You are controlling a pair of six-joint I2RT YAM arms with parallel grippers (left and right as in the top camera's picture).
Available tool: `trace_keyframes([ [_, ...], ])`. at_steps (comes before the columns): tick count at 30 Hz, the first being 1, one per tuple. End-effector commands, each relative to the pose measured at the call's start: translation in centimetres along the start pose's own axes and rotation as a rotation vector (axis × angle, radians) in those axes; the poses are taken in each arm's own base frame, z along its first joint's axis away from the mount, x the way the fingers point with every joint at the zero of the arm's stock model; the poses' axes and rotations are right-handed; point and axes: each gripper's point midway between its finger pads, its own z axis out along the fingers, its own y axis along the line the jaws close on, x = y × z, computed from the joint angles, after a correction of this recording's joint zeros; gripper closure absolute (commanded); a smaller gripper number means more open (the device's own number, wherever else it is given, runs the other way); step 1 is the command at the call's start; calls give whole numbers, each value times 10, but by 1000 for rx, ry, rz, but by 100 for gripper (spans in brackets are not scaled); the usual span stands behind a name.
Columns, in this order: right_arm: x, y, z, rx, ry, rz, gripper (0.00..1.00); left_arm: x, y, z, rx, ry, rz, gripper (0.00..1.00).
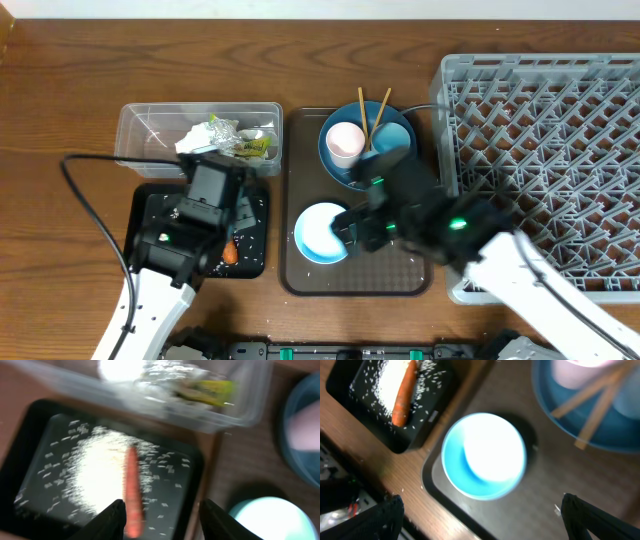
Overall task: Sort waste into correct bins and load items into the dishwasher rack
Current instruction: 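Grip the white bowl's rim with the right gripper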
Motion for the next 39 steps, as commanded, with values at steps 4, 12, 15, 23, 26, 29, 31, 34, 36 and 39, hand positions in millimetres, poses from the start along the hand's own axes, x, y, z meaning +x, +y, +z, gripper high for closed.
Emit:
trace_keyframes([
  [4,8,7,57,172,30,-60,11,-14,47,4,-95,6,-207,49],
  [12,24,33,107,156,74,-157,37,-15,82,8,-127,41,-348,49],
  [15,34,36,119,158,105,-173,49,-12,86,9,-139,48,-355,49],
  [23,63,40,157,170,187,-214,50,-8,87,11,-144,60,-350,49],
  [26,63,40,158,171,188,-214,64,-8,87,11,-144,60,-350,49],
  [29,62,40,158,172,183,-214,78,-8,87,11,-144,60,-351,49],
  [31,61,40,157,170,180,-214,87,-8,87,11,-144,60,-351,48],
  [34,54,45,150,158,155,-213,87,-6,88,11,-147,67,-350,44],
  [36,47,49,142,146,129,-211,85,-6,88,11,-147,68,-350,44],
  [39,36,56,128,124,86,-209,86,-4,88,11,-150,74,-349,43],
])
